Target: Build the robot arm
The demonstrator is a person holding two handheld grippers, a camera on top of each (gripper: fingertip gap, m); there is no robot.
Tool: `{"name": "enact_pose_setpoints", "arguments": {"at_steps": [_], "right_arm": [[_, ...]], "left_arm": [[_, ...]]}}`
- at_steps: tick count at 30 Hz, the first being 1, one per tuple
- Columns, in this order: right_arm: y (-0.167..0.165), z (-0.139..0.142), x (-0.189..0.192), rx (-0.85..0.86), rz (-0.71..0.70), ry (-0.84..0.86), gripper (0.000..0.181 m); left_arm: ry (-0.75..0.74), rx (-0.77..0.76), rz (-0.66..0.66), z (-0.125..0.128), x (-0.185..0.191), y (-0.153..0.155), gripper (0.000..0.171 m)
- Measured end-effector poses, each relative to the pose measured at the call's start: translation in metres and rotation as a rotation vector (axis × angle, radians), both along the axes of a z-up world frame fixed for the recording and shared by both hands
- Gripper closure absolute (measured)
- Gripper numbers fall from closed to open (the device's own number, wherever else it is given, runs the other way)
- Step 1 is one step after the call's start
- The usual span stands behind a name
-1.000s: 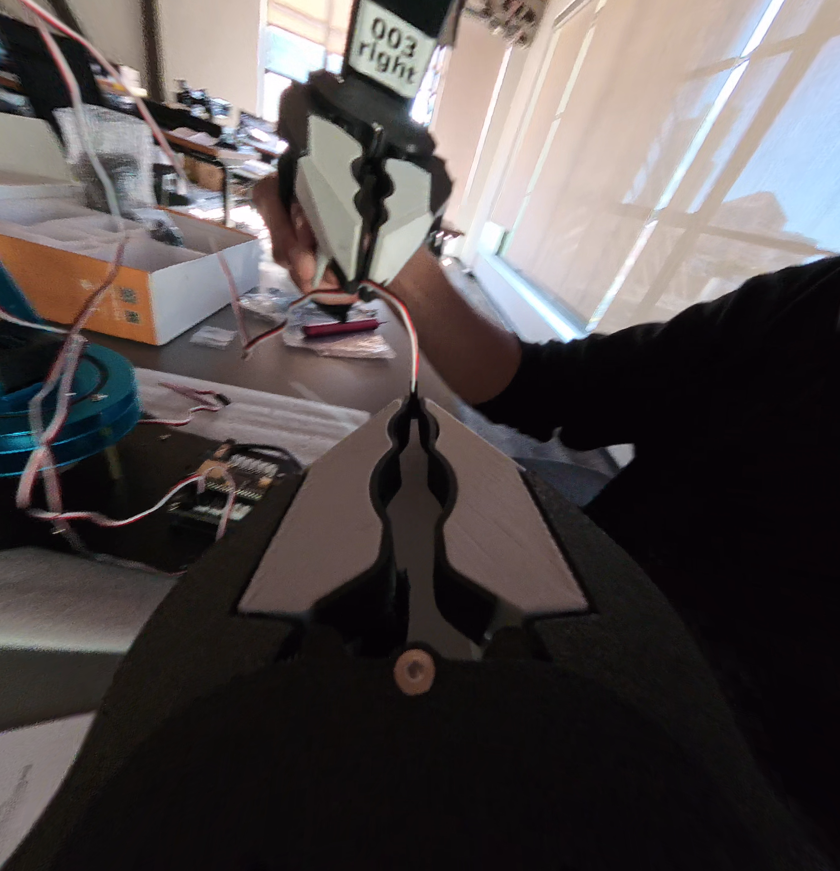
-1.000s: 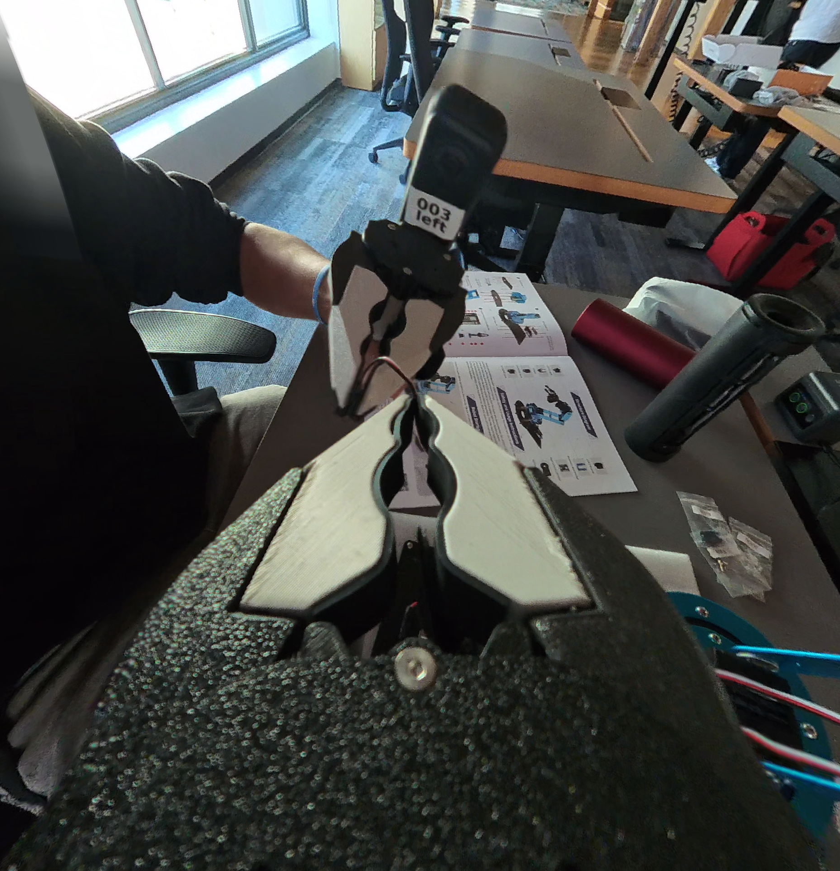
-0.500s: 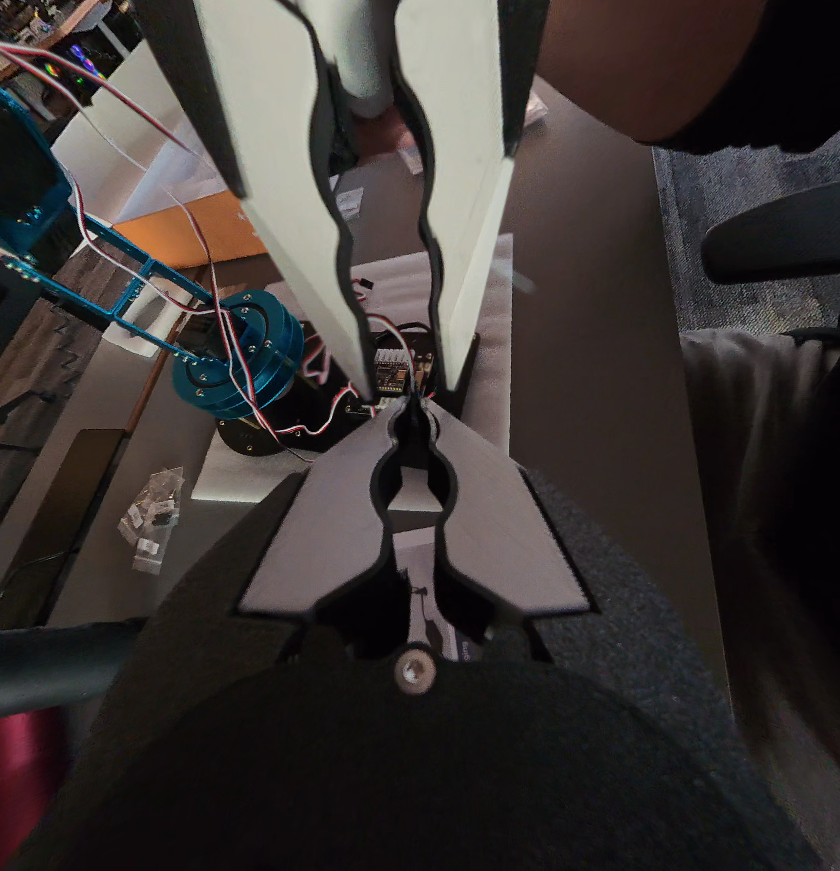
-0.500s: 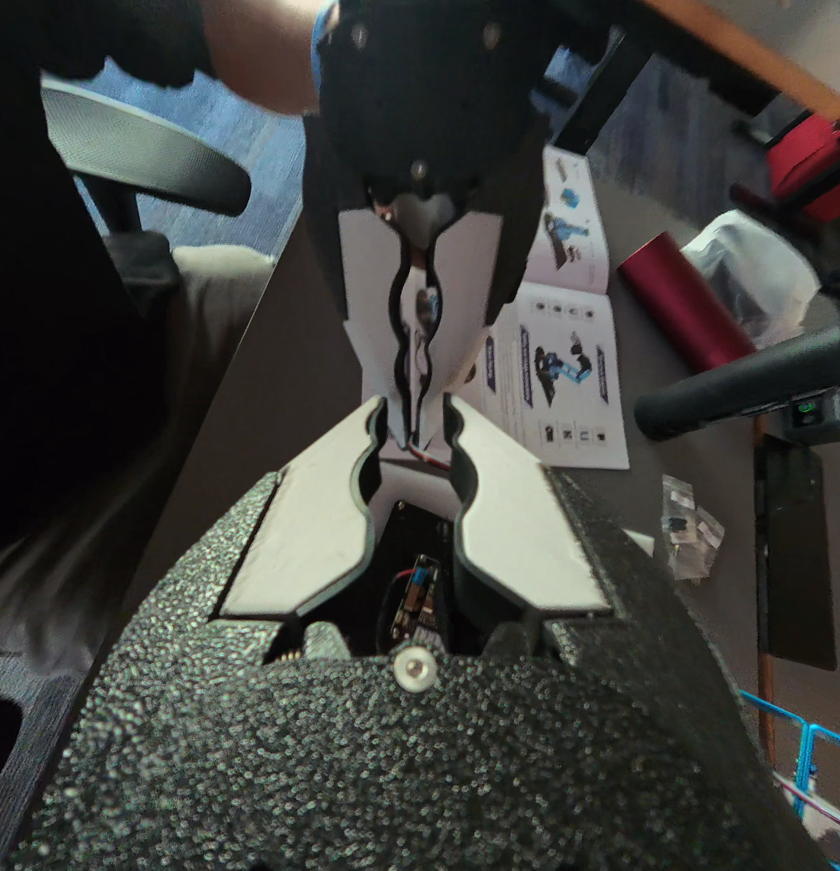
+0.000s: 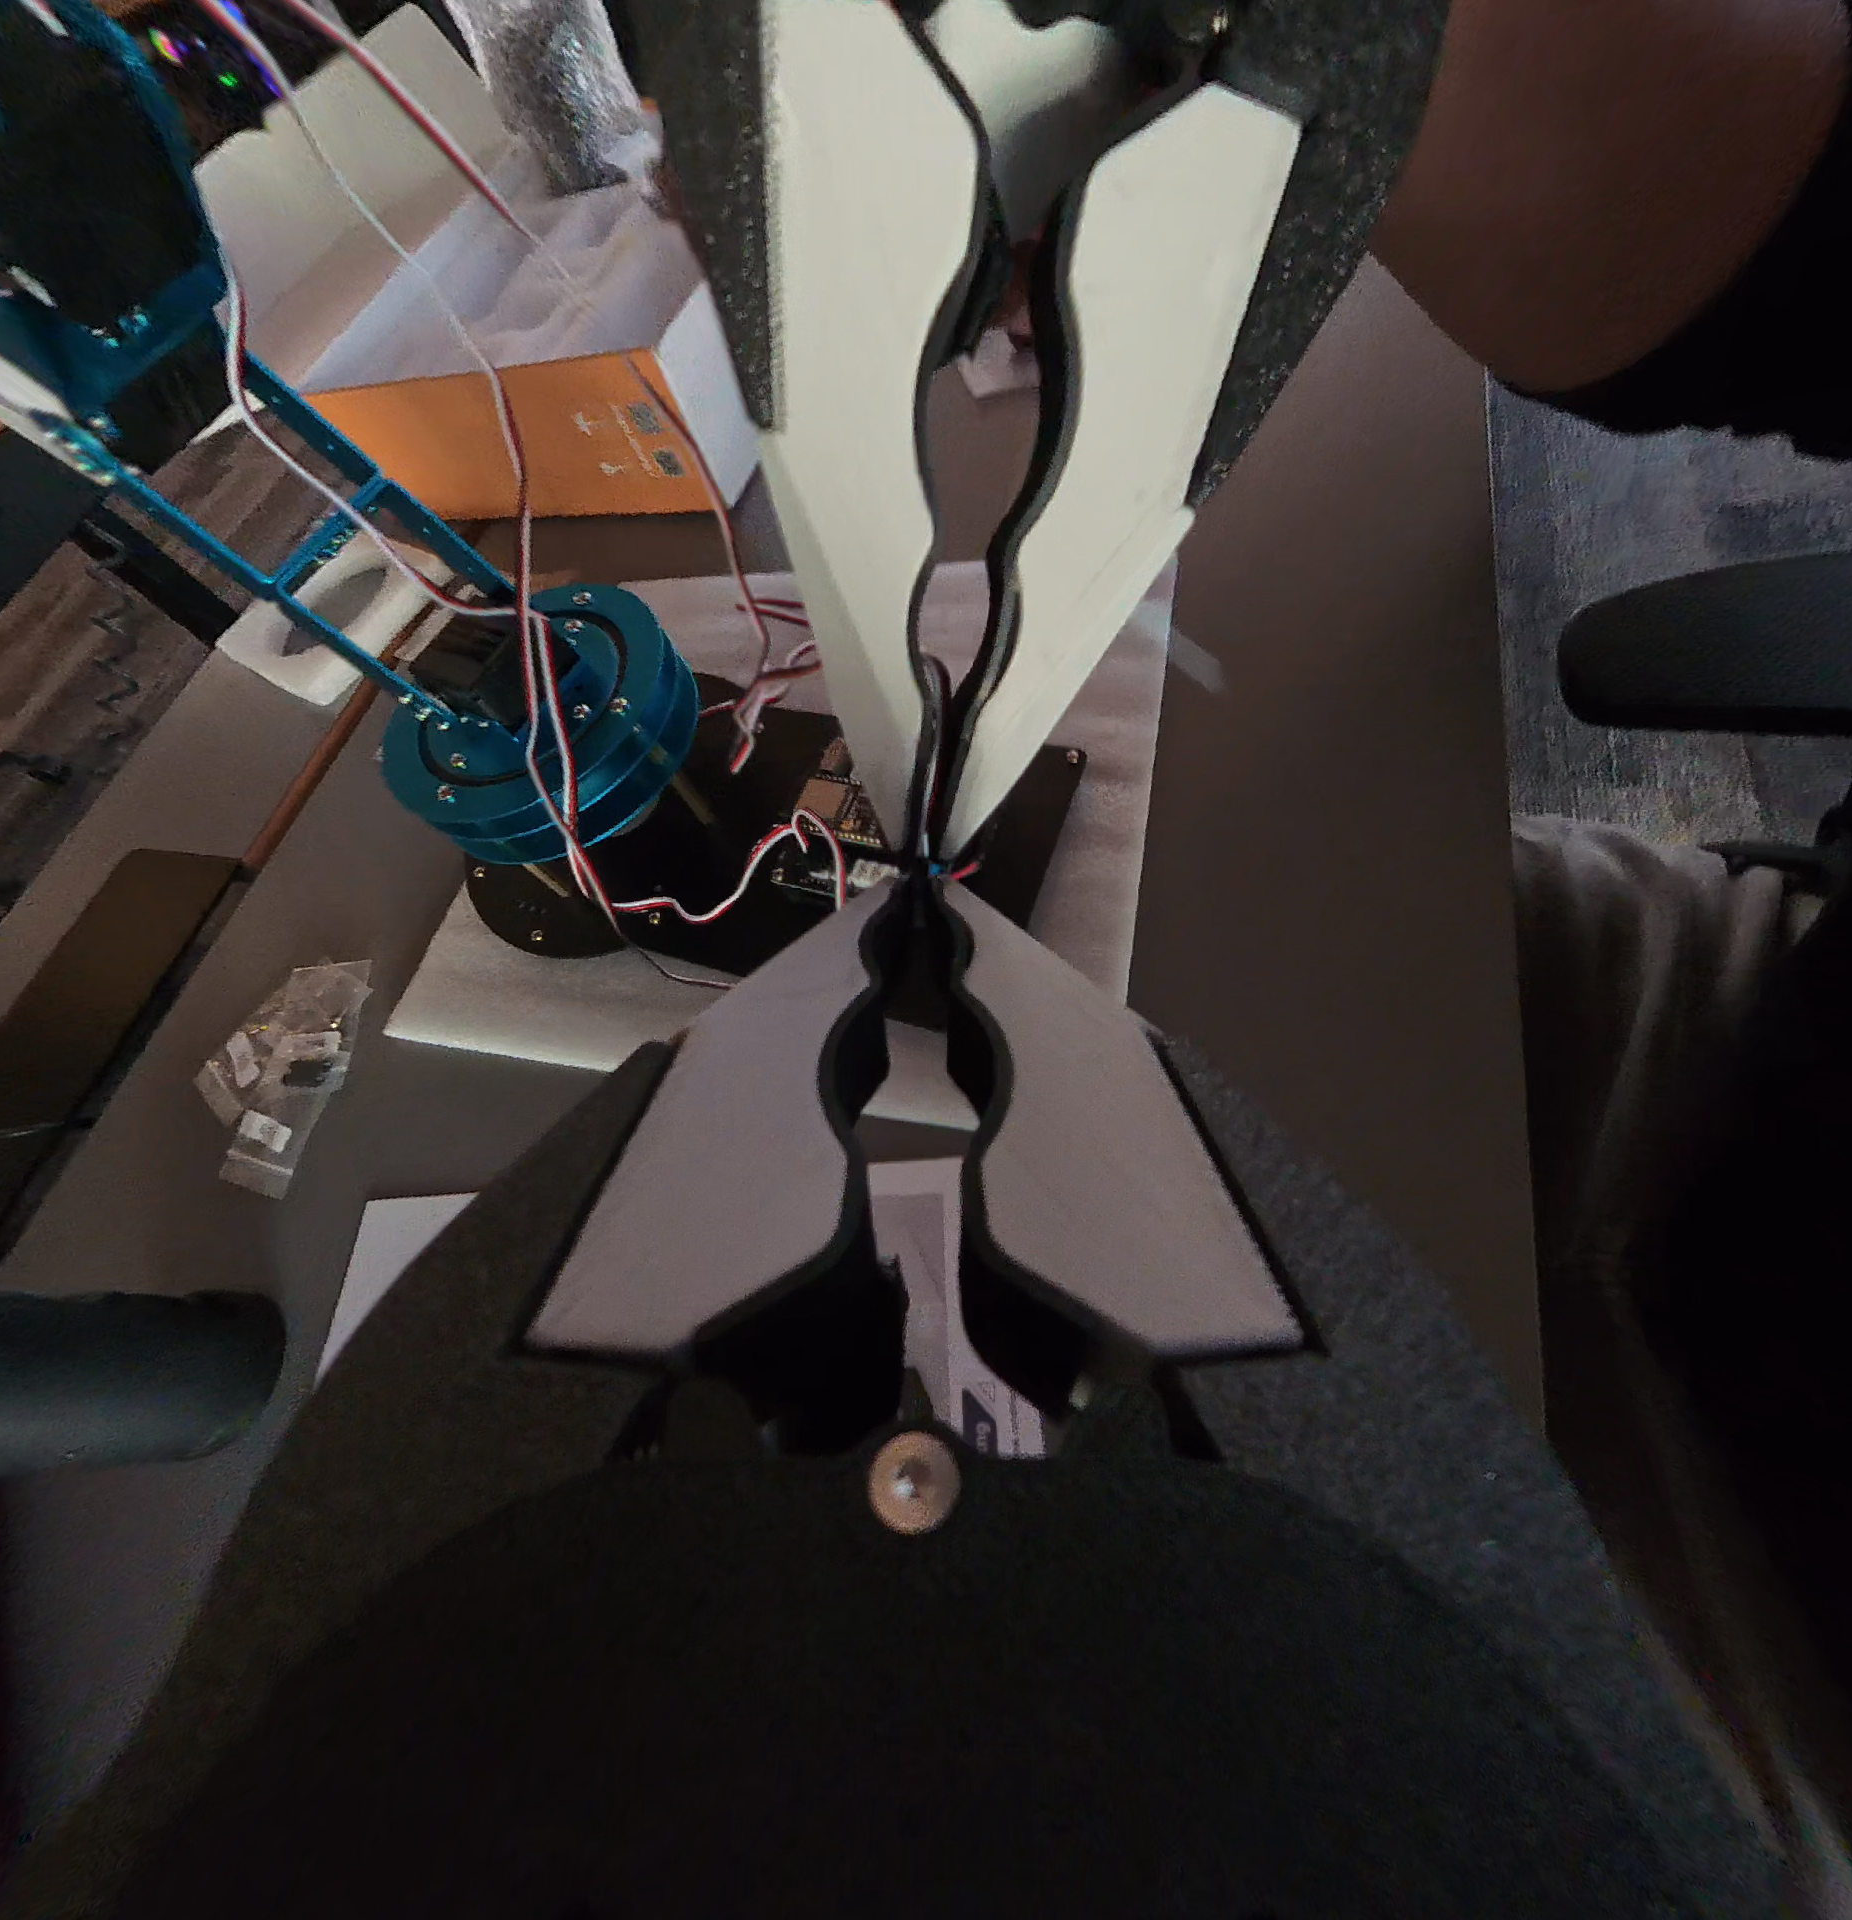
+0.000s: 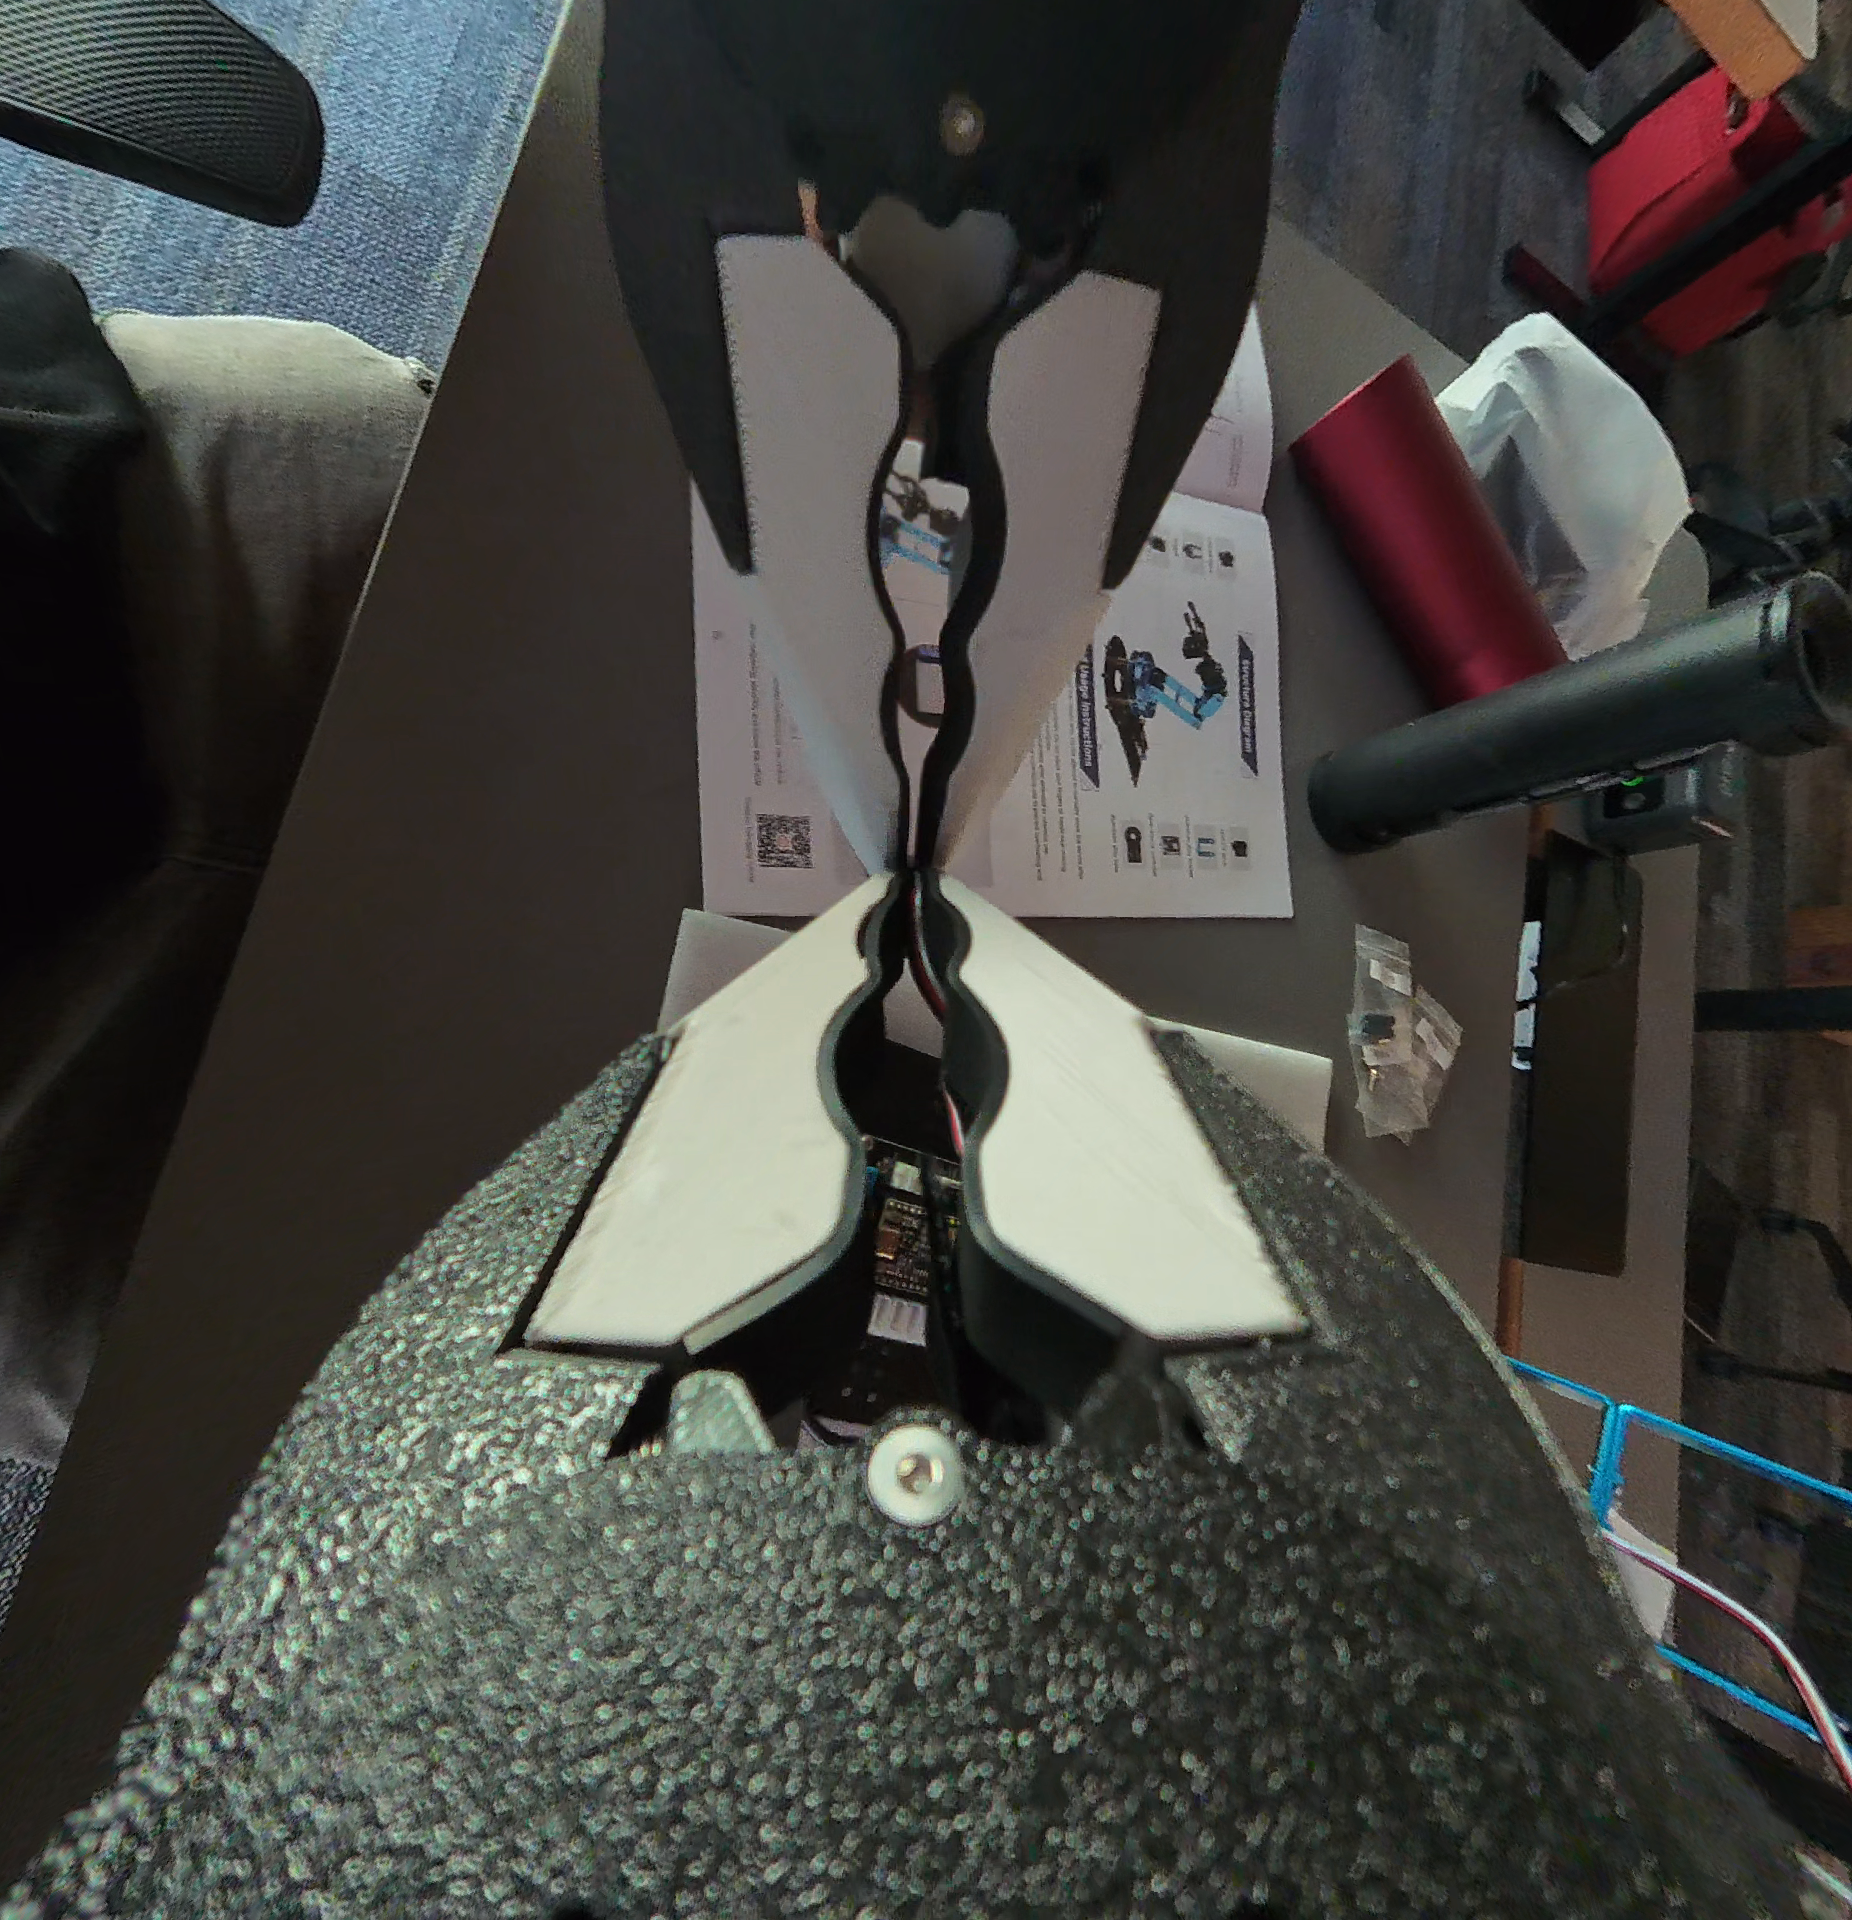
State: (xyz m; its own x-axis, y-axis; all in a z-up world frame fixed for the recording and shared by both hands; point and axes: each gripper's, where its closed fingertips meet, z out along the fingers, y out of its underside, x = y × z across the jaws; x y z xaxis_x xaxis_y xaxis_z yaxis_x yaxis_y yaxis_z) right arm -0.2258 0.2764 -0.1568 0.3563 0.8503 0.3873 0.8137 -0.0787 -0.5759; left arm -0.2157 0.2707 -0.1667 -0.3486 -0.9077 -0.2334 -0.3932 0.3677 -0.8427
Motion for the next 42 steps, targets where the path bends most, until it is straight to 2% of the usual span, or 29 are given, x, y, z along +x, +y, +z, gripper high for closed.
{"name": "enact_pose_setpoints", "arguments": {"at_steps": [2,3,4,7,10,12,20,25,29,33,35,38,42], "right_arm": [[0.001,0.001,0.007,-0.005,-0.025,-0.009,0.181],[0.002,0.0,0.016,-0.024,-0.056,-0.023,0.181],[0.003,-0.003,0.028,-0.042,-0.098,-0.051,0.181],[0.004,-0.023,0.071,-0.128,-0.232,-0.154,0.181],[-0.001,-0.049,0.095,-0.278,-0.298,-0.16,0.18],[-0.009,-0.067,0.102,-0.377,-0.299,-0.15,0.18],[0.028,-0.094,0.104,-0.393,-0.286,-0.145,0.18],[0.037,-0.096,0.102,-0.395,-0.28,-0.131,0.18],[0.03,-0.095,0.101,-0.41,-0.275,-0.16,0.18],[0.025,-0.096,0.104,-0.373,-0.328,-0.196,0.181],[0.024,-0.098,0.106,-0.337,-0.356,-0.223,0.181],[0.025,-0.101,0.103,-0.311,-0.363,-0.241,0.181],[0.028,-0.101,0.101,-0.283,-0.36,-0.253,0.181]], "left_arm": [[-0.021,-0.023,0.039,-0.002,-0.002,0.006,0.167],[-0.018,-0.03,0.075,-0.006,-0.004,0.01,0.156],[-0.021,-0.047,0.114,-0.011,-0.009,0.015,0.152],[-0.064,-0.191,0.17,-0.021,-0.032,0.011,0.152],[-0.14,-0.309,0.175,-0.03,-0.059,-0.003,0.152],[-0.182,-0.354,0.198,-0.037,-0.074,-0.007,0.152],[-0.227,-0.324,0.242,-0.04,-0.099,0.004,0.153],[-0.234,-0.396,0.222,-0.041,-0.102,0.009,0.152],[-0.238,-0.47,0.232,-0.041,-0.103,0.021,0.153],[-0.23,-0.49,0.257,-0.041,-0.102,0.035,0.152],[-0.184,-0.455,0.27,-0.045,-0.096,0.044,0.152],[-0.029,-0.376,0.255,-0.055,-0.073,0.056,0.152],[0.122,-0.403,0.1,-0.053,-0.022,0.045,0.146]]}}
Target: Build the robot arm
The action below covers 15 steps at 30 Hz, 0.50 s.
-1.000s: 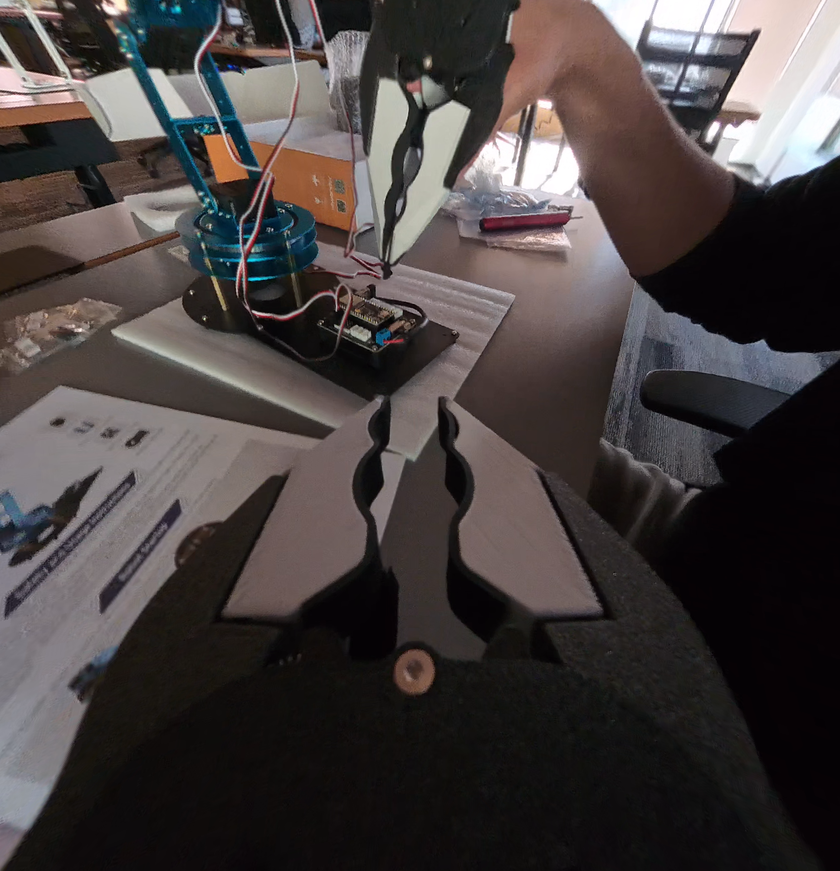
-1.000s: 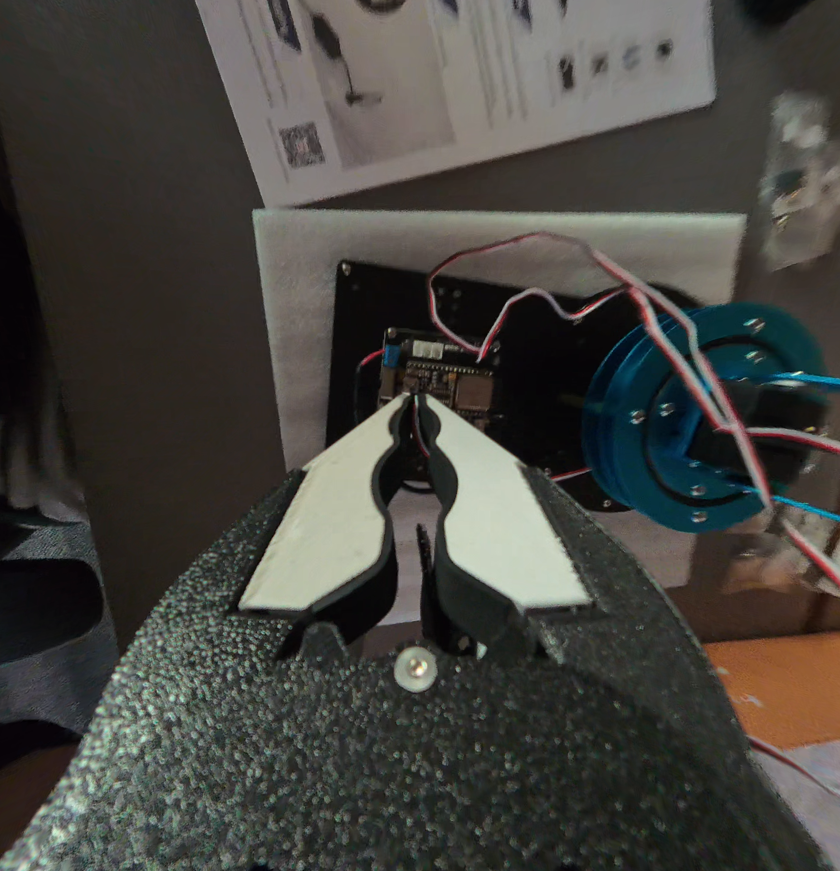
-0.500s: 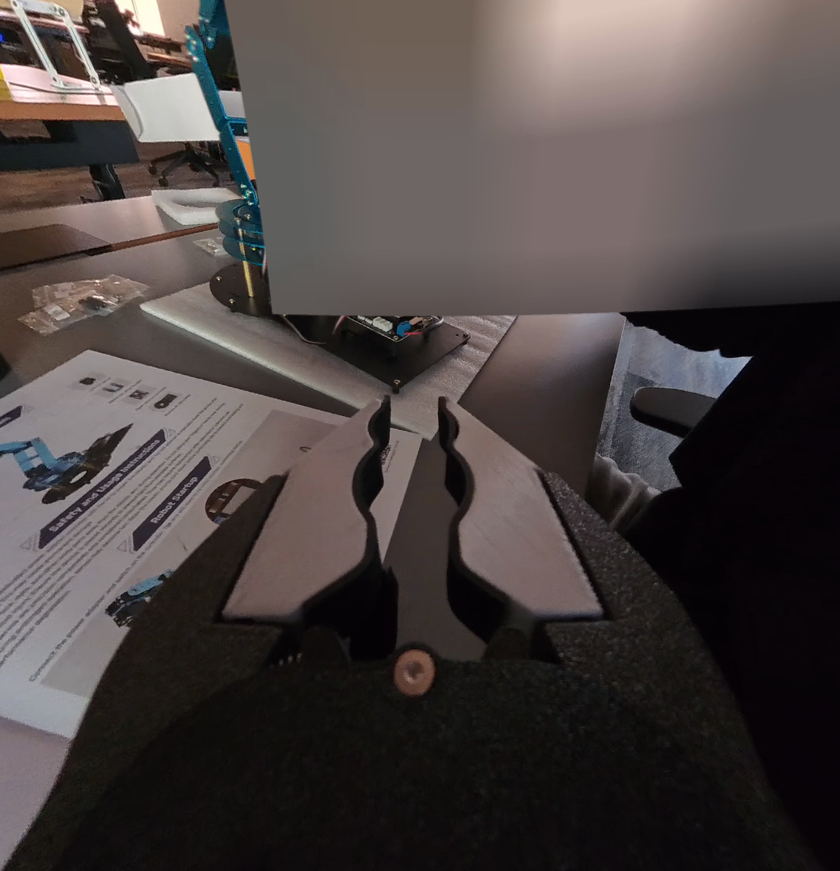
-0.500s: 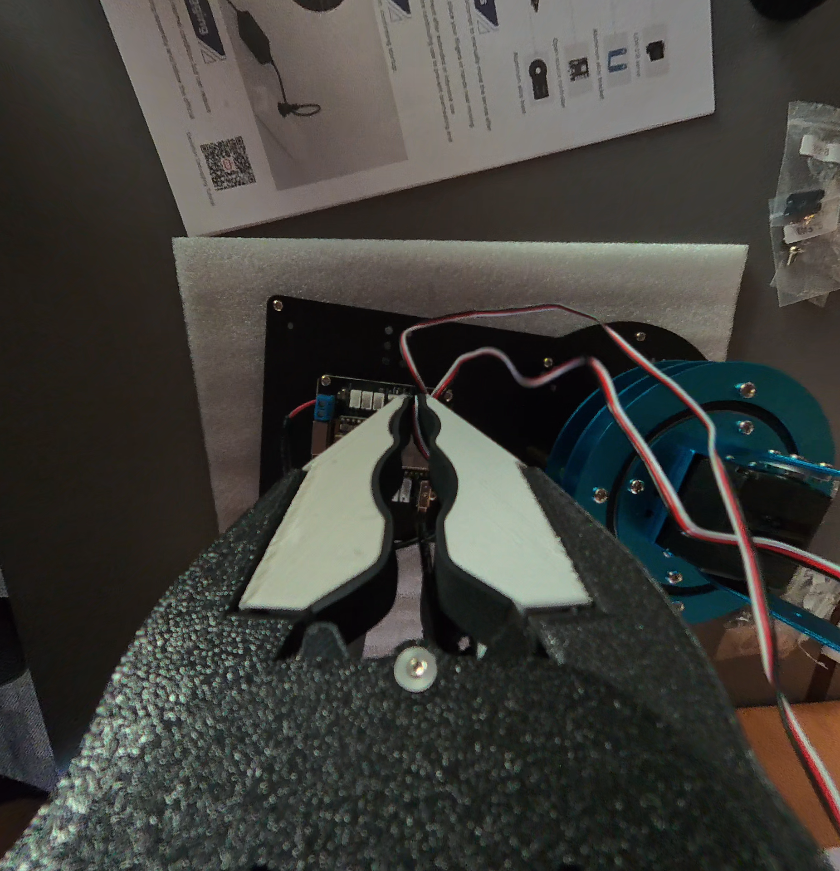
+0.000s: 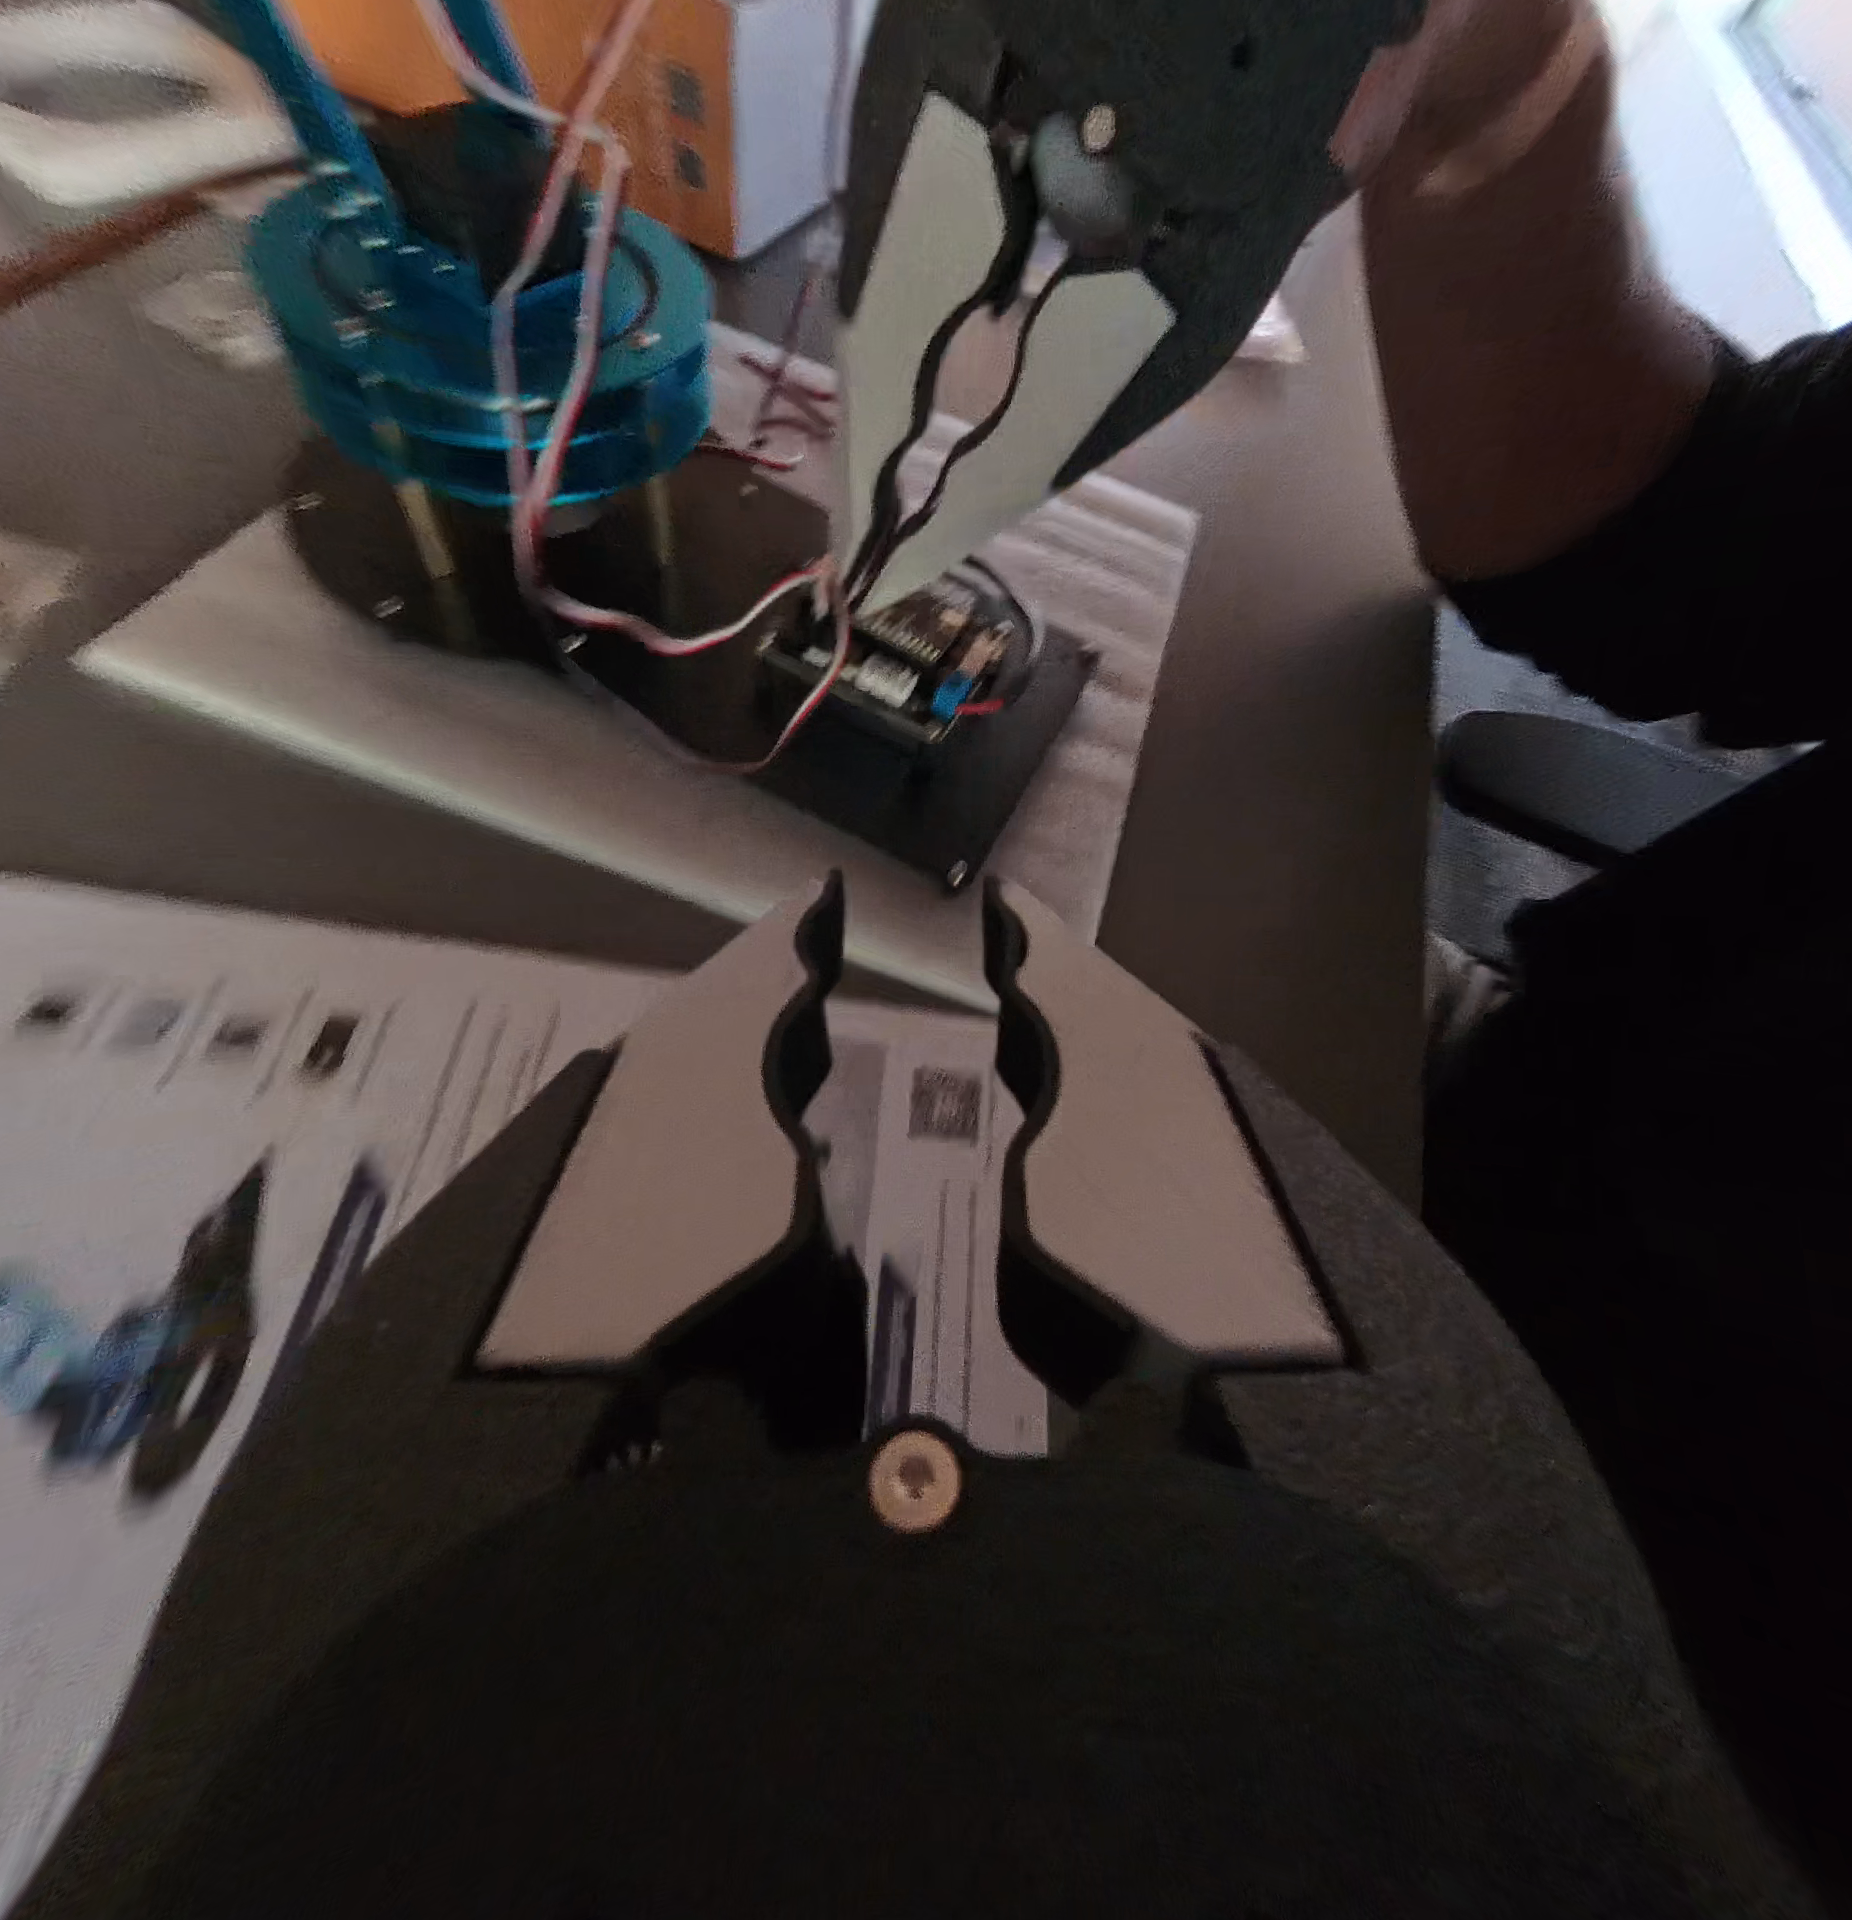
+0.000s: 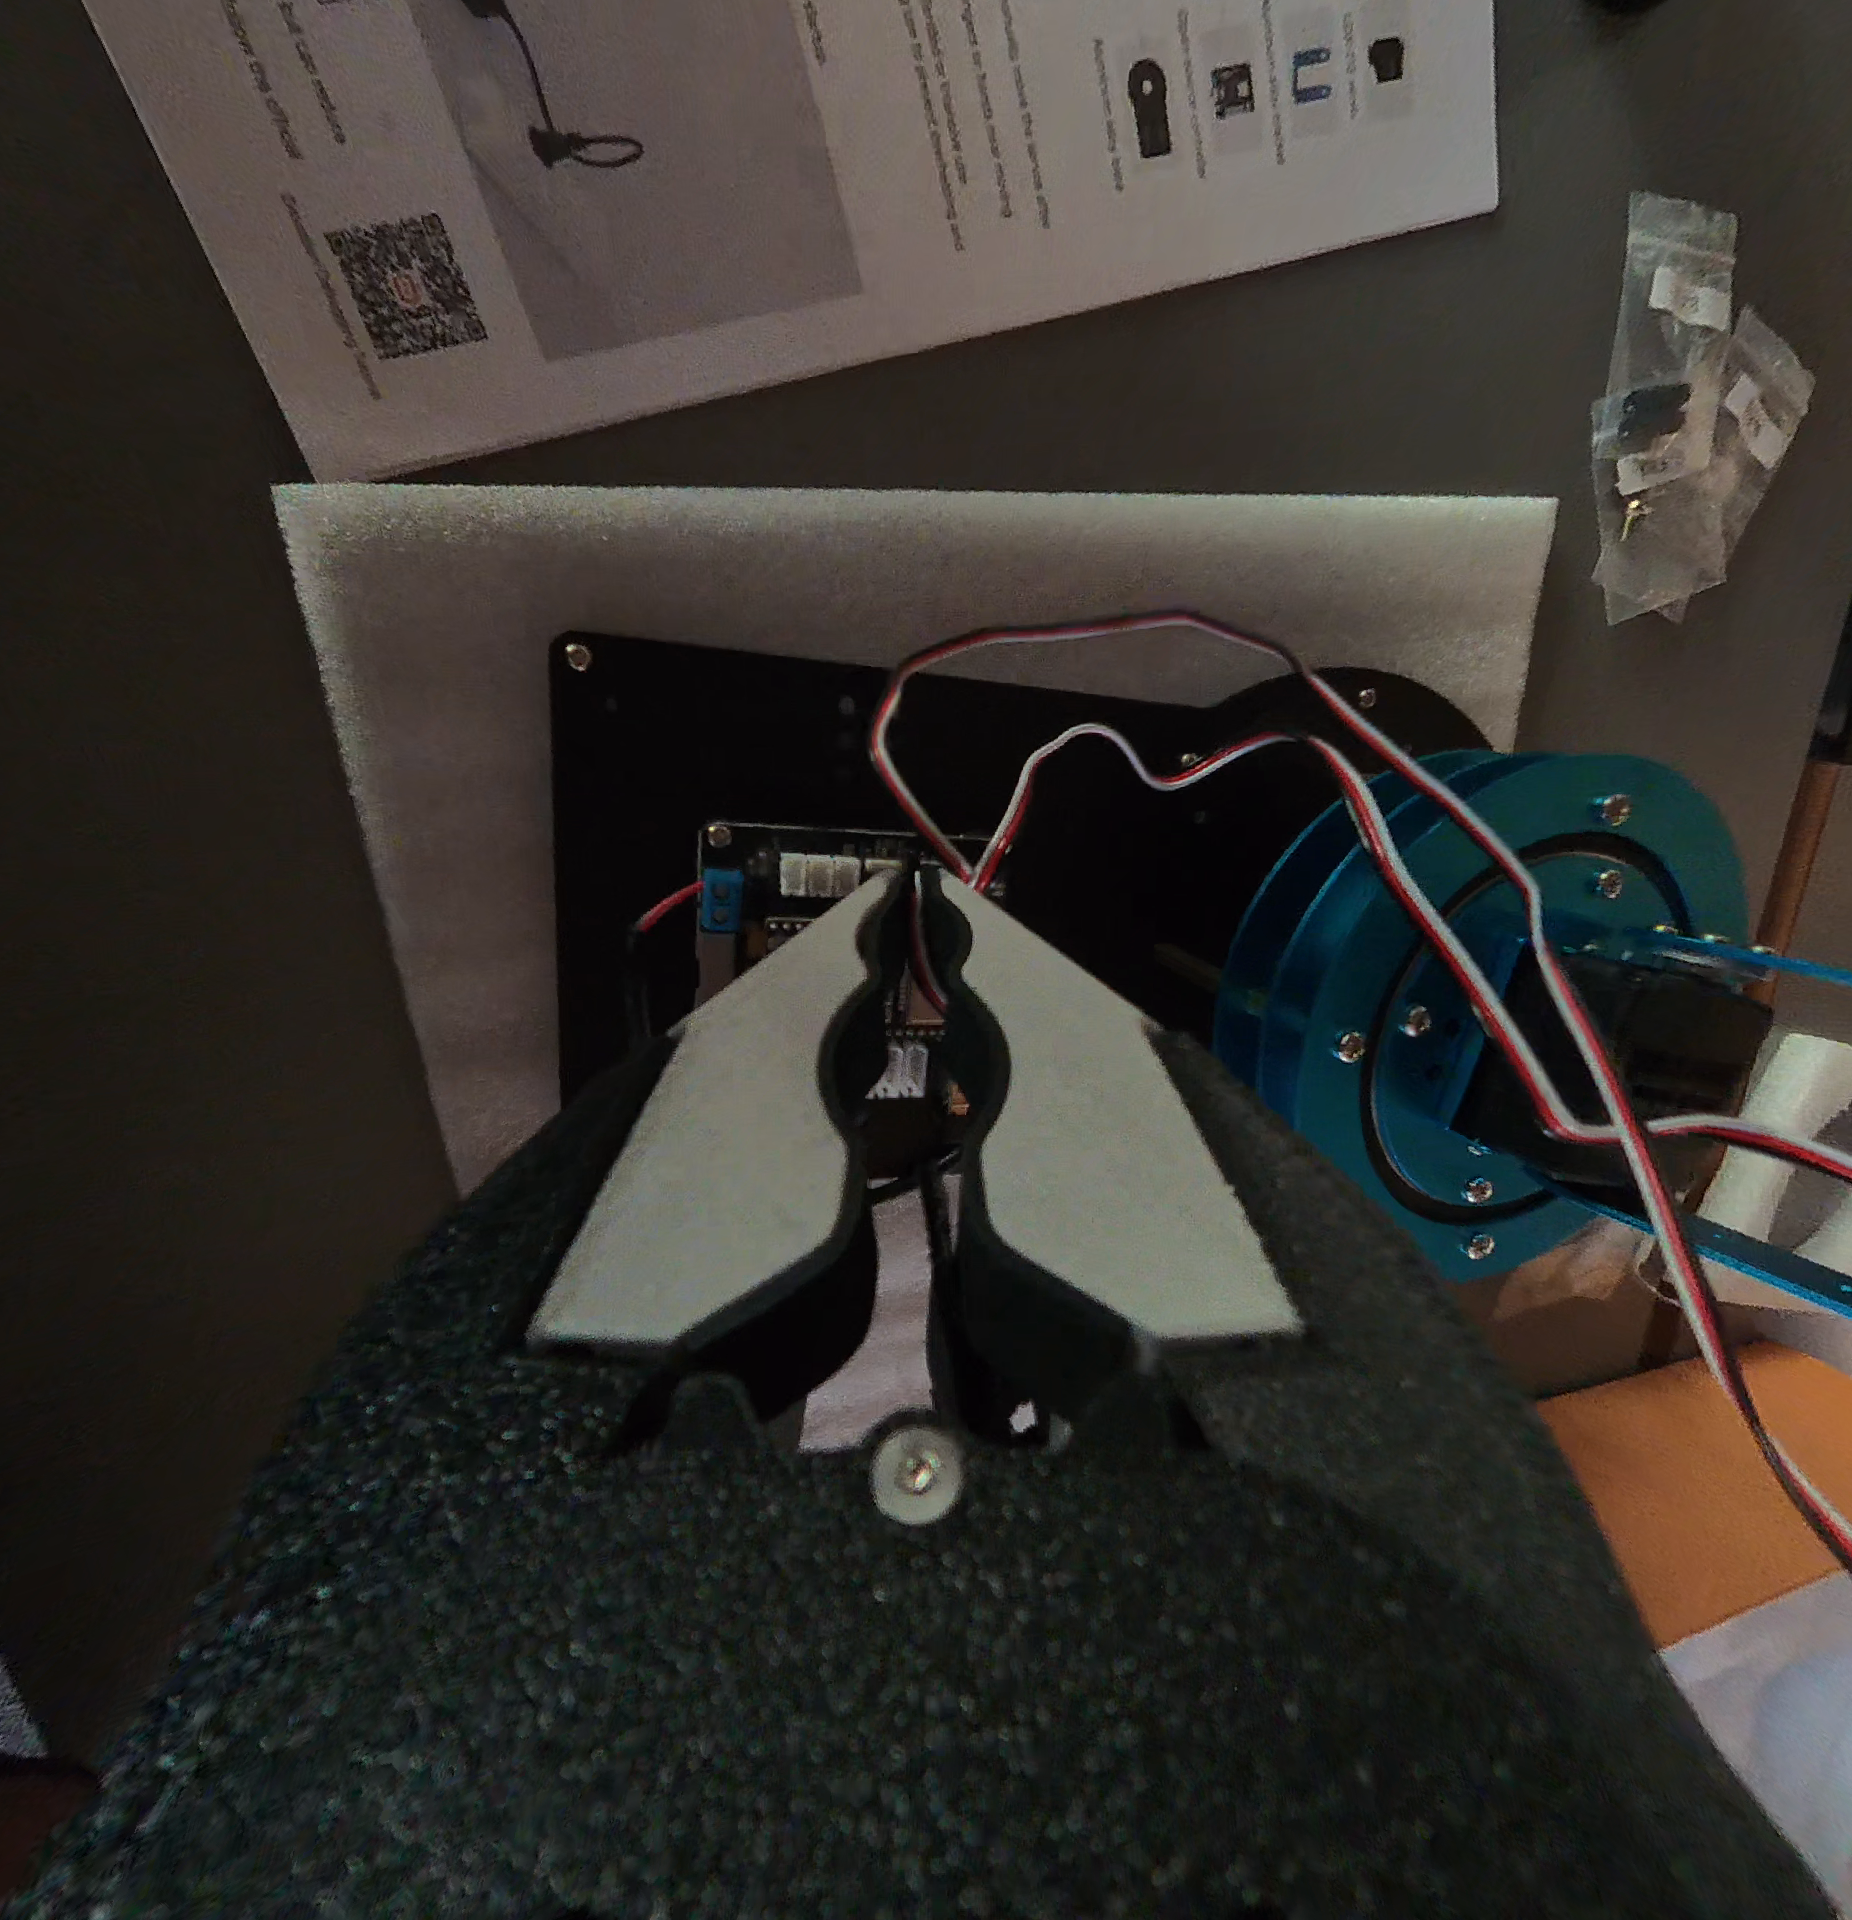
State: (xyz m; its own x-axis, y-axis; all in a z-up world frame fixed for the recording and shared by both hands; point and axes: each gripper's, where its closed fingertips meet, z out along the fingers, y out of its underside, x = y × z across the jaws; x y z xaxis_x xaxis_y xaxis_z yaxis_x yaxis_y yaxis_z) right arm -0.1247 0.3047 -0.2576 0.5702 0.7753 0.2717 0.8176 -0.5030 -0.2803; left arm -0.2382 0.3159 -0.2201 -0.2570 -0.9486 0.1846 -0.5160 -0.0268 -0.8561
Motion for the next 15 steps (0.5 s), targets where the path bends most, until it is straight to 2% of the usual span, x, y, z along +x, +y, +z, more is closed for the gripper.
{"name": "enact_pose_setpoints", "arguments": {"at_steps": [2,7,10,13,15], "right_arm": [[0.0,-0.001,-0.001,0.014,0.002,-0.001,0.181],[-0.004,-0.001,0.004,0.058,-0.016,-0.036,0.181],[-0.004,-0.001,0.003,0.078,-0.018,-0.041,0.181],[-0.003,-0.003,0.007,0.092,-0.028,-0.063,0.181],[-0.002,-0.003,0.007,0.105,-0.029,-0.054,0.181]], "left_arm": [[0.015,-0.014,-0.081,-0.001,0.03,-0.01,0.142],[0.002,0.12,-0.172,-0.019,0.094,-0.016,0.142],[0.014,0.228,-0.194,-0.036,0.107,-0.014,0.152],[0.023,0.22,-0.214,-0.044,0.105,-0.012,0.165],[0.009,0.208,-0.197,-0.043,0.104,-0.008,0.167]]}}
